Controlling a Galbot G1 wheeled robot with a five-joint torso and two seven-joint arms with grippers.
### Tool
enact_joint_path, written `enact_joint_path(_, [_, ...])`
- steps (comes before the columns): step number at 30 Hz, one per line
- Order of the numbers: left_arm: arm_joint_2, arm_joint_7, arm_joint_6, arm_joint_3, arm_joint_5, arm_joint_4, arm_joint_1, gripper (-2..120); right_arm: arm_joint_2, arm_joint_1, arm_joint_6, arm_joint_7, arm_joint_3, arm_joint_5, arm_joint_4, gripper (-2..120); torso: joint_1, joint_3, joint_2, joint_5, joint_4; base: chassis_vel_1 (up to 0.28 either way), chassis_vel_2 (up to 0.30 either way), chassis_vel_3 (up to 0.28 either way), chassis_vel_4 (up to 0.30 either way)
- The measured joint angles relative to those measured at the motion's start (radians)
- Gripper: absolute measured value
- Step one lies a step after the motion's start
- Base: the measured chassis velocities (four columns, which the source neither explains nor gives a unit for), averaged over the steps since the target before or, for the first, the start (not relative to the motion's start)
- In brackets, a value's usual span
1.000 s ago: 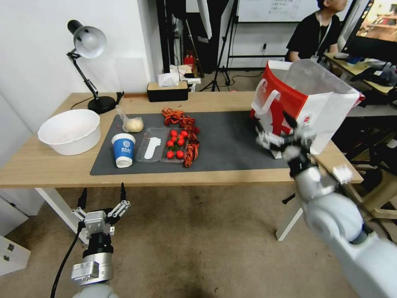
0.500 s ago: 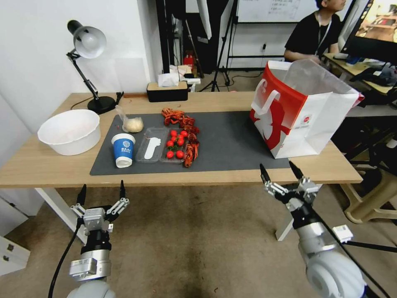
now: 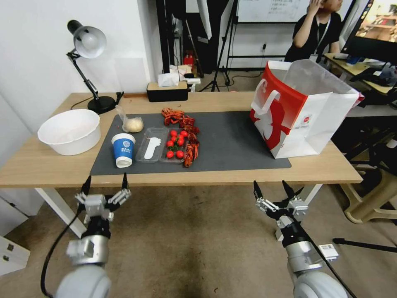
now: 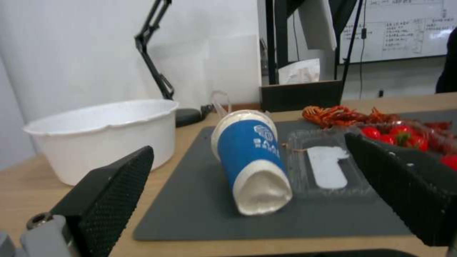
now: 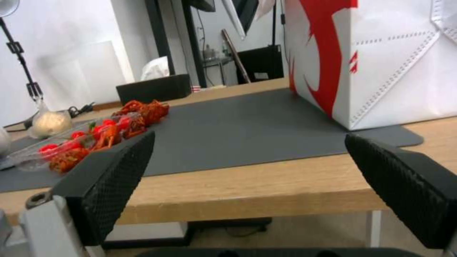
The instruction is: Pick up the trash from the table and place it into the takeout bag.
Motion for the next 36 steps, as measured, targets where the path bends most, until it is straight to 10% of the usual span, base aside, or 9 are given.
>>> enact_joint_path(8, [0.117, -0.068, 0.122, -0.01, -0.199, -0.052, -0.078, 100, -0.025, 0.045, -0.021, 0.014, -0.068, -0.005, 0.012, 100, 0.0, 0.0, 0.0, 0.0003, 0.0006, 0.0, 0.0, 0.0, 0.0])
enact_joint_path(16, [0.228, -0.102, 0.242, 0.057, -0.454, 0.067, -0.298, 100, -0.039, 0.046, -0.045, 0.039, -0.096, -0.029, 0.057, 100, 0.0, 0.0, 0.0, 0.0001, -0.0002, 0.0, 0.0, 0.0, 0.0])
enact_joint_path(36, [0.282, -0.165, 0.57, 0.132, -0.746, 0.163, -0.509, 100, -0.045, 0.005, -0.037, 0.048, -0.046, -0.06, 0.067, 100, 0.0, 0.0, 0.0, 0.0005, 0.0003, 0.0, 0.0, 0.0, 0.0])
